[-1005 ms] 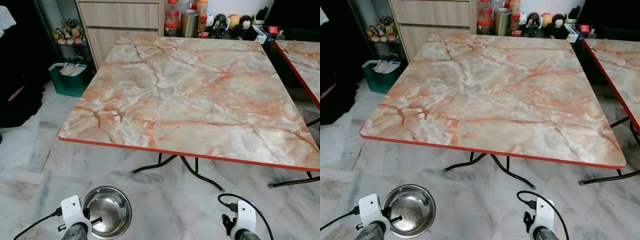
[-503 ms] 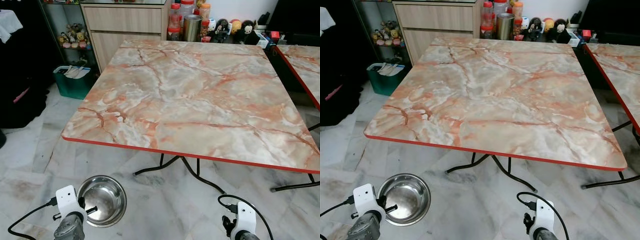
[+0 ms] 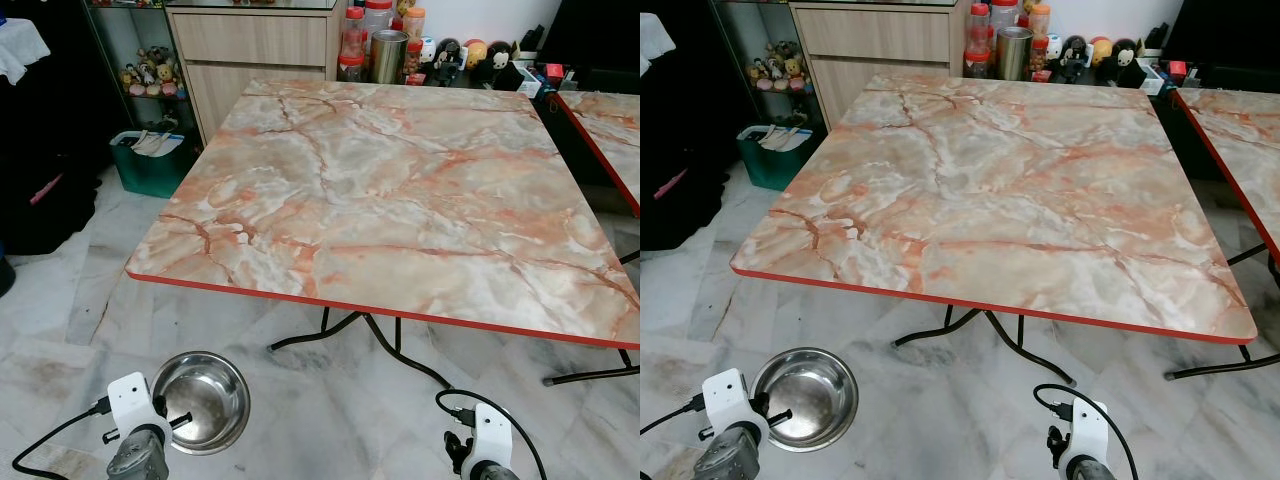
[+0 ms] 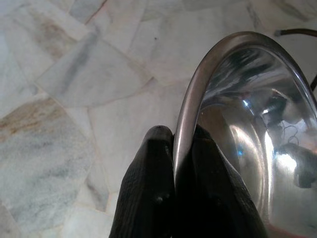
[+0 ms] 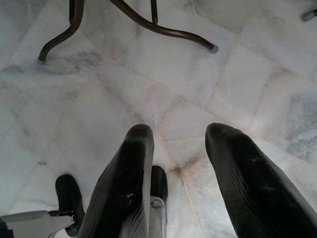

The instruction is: Setting the table

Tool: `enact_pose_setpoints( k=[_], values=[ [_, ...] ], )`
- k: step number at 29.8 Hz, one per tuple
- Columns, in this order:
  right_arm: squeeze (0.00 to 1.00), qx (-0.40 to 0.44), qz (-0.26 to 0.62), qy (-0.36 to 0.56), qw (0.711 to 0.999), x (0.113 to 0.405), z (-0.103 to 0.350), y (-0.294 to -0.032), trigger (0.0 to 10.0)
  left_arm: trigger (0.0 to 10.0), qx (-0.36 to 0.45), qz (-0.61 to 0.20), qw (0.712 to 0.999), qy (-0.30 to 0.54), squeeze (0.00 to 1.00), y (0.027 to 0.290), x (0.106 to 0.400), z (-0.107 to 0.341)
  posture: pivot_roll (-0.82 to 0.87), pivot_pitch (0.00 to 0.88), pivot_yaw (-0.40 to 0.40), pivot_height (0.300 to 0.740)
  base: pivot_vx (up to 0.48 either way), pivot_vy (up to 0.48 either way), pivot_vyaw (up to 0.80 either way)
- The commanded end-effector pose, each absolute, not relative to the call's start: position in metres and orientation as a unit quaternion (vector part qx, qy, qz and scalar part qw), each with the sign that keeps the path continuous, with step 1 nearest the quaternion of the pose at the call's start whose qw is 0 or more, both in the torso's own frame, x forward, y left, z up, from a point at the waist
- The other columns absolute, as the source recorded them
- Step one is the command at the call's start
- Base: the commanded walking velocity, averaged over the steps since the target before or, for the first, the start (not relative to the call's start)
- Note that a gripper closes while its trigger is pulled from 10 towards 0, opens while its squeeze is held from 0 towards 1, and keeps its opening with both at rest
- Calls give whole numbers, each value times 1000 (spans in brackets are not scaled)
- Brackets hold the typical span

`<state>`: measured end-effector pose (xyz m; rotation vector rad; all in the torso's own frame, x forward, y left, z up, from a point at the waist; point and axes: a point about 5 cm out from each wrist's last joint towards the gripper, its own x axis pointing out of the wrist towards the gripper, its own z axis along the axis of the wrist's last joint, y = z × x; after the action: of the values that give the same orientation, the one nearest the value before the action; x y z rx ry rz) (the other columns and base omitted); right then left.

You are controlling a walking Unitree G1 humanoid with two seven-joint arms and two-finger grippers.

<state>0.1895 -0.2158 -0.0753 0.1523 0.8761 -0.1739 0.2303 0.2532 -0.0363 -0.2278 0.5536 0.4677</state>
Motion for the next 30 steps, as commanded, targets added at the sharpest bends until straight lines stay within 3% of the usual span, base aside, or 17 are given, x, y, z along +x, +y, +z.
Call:
enact_pose_setpoints(
  k=[1,30],
  values=[
    [0,77,-85,430,895,187,-77,-214,10000,10000,-111,246,925,269,0,261,228,-36,100,48,-5,740,0,0,0],
    [0,77,-88,429,896,188,-77,-214,10000,10000,-105,299,919,236,0,273,235,-23,105,59,-7,740,0,0,0]
  ],
)
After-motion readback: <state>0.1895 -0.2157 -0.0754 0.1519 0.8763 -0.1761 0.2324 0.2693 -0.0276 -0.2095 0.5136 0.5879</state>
